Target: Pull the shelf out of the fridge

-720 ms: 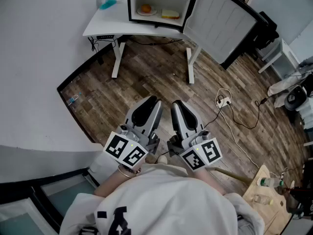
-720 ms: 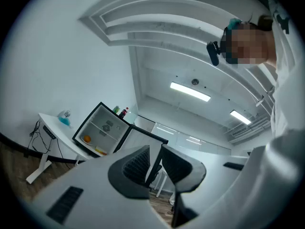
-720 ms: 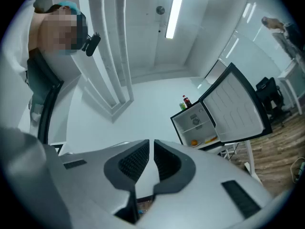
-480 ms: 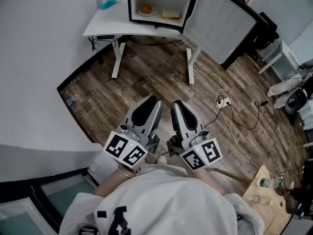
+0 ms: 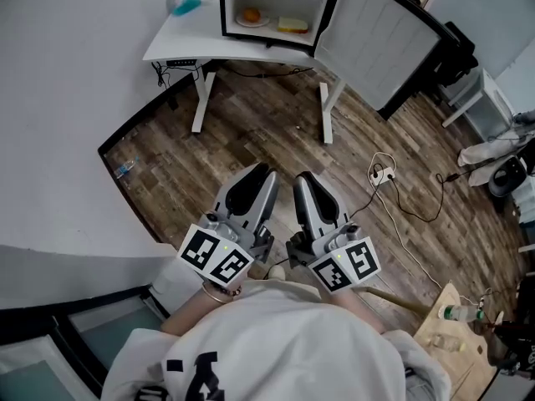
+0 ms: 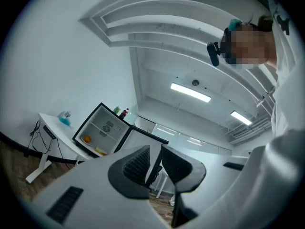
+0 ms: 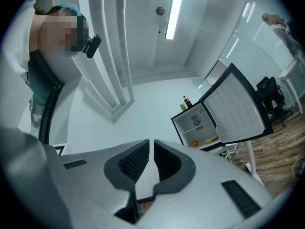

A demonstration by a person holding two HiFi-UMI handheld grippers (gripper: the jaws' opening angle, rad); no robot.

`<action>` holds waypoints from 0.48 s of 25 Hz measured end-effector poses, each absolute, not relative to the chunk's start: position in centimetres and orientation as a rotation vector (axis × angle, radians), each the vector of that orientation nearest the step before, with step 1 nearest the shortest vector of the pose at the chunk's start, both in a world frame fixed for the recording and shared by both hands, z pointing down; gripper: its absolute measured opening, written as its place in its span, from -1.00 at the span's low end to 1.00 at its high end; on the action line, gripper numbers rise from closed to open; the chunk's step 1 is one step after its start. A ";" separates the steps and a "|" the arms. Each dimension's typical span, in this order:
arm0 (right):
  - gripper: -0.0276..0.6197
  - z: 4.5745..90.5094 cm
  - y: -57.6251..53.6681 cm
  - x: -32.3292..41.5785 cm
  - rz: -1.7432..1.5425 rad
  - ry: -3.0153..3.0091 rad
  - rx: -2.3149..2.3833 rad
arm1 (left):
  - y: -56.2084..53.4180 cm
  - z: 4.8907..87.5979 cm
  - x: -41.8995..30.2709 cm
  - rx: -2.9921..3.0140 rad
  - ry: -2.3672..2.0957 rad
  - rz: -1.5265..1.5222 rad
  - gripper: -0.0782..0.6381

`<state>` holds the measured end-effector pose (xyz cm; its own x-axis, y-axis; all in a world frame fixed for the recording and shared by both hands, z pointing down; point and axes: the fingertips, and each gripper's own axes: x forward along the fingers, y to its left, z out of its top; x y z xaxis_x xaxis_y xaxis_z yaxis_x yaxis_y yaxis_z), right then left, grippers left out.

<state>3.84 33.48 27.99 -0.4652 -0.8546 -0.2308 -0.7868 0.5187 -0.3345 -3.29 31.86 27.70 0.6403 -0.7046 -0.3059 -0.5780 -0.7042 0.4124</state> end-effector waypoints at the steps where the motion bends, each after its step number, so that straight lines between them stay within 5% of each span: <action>1: -0.75 28.0 33.5 3.8 -0.250 2.396 -1.356 | 31.9 27.7 -3.3 2.586 -1.036 -0.655 -0.55; 12: -0.75 27.4 33.9 4.8 -0.241 2.363 -1.333 | 32.1 27.4 -2.4 2.593 -1.035 -0.659 -0.55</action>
